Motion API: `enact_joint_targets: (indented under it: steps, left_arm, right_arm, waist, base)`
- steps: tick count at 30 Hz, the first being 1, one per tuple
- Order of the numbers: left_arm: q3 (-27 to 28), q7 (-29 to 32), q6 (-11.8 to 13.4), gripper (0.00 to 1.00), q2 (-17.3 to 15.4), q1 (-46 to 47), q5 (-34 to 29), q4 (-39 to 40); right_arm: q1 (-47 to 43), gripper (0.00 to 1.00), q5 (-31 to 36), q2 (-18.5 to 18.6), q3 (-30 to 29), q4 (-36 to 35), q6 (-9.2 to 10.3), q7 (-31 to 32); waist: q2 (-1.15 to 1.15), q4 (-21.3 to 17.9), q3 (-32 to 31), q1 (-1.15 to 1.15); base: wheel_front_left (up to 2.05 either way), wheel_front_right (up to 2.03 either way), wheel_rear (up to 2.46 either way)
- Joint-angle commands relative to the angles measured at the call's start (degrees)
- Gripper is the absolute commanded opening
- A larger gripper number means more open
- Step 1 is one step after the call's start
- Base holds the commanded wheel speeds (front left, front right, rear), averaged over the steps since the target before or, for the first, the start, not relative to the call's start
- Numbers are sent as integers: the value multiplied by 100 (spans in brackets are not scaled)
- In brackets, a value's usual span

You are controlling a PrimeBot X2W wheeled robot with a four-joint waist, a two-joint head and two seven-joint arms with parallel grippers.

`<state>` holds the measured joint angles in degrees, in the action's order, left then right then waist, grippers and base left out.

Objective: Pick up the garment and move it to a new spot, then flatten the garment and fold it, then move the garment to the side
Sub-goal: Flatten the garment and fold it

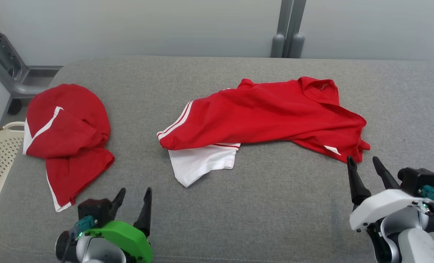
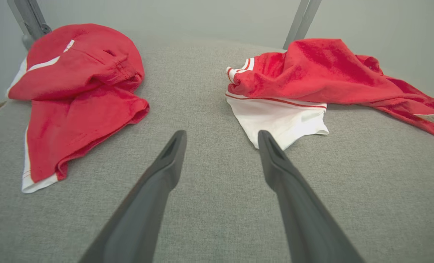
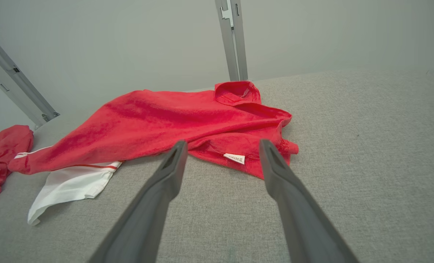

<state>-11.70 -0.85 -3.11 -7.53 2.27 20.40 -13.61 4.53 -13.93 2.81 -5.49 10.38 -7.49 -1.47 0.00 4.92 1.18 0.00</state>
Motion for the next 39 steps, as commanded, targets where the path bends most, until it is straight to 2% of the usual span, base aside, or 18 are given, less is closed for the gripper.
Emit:
enact_joint_targets:
  steps: [1, 8, 13, 17, 22, 27, 28, 29, 31, 32, 33, 34, 35, 39]
  left_arm:
    - [-46, 177, -78, 100, 26, 211, 72, -101]
    - [-283, 1322, -99, 100, 207, 1065, 373, -896]
    - [-350, 1711, 46, 100, 344, 1633, 584, -1424]
    - [-433, 1881, 151, 100, 402, 1986, 668, -1794]
    - [-493, 2053, 272, 100, 429, 2243, 801, -2054]
    - [-556, 2109, 568, 100, 438, 2372, 750, -2207]
    - [-574, 2127, 602, 97, 440, 2382, 757, -2236]
    - [-593, 2173, 616, 89, 442, 2387, 775, -2270]
    - [-649, 2274, 631, 67, 446, 2377, 801, -2326]
    - [-685, 2335, 629, 45, 448, 2362, 820, -2345]
    - [-707, 2368, 630, 33, 450, 2352, 835, -2342]
    - [-743, 2400, 634, 10, 454, 2340, 844, -2337]
    - [-772, 2446, 634, 0, 455, 2318, 873, -2338]
    - [-857, 2509, 646, 0, 459, 2301, 953, -2280]
  right_arm:
    - [105, 100, 45, 19, -56, -43, 0, 188]
    - [663, 100, 1009, 14, -451, -268, 0, 1477]
    - [1049, 100, 1193, 10, -563, -357, 1, 2089]
    - [1264, 100, 1410, 20, -571, -437, 1, 2333]
    - [1396, 100, 1364, 15, -503, -517, 1, 2428]
    - [1428, 100, 1359, 16, -420, -510, 1, 2454]
    - [1441, 100, 1385, 17, -416, -507, 1, 2469]
    - [1456, 100, 1422, 17, -416, -508, 1, 2476]
    - [1472, 100, 1548, 16, -413, -517, 1, 2504]
    - [1477, 100, 1598, 16, -400, -505, 1, 2526]
    - [1485, 100, 1642, 16, -395, -476, 1, 2593]
    - [1497, 100, 1688, 16, -380, -436, 1, 2675]
    - [1517, 100, 1699, 16, -368, -399, 1, 2766]
    - [1664, 100, 1760, 15, -452, -195, 1, 3112]
  waist:
    - [0, -40, 53, 0]
    - [0, -233, 343, 0]
    - [0, -354, 613, 0]
    - [0, -434, 773, 0]
    - [0, -499, 894, 0]
    - [0, -508, 951, 0]
    - [0, -506, 957, 0]
    - [0, -501, 962, 0]
    - [0, -490, 973, 0]
    - [0, -483, 978, 0]
    - [0, -476, 986, 0]
    - [0, -469, 993, 0]
    - [0, -462, 1004, 0]
    - [0, -428, 1066, 0]
  base:
    - [0, 0, 0]
    - [0, 0, 0]
    - [0, 0, 0]
    - [0, 0, 0]
    - [0, 0, 0]
    - [0, 0, 0]
    - [0, 0, 0]
    - [0, 0, 0]
    - [0, 0, 0]
    - [0, 0, 0]
    - [0, 0, 0]
    - [0, 0, 0]
    - [0, 0, 0]
    - [0, 0, 0]
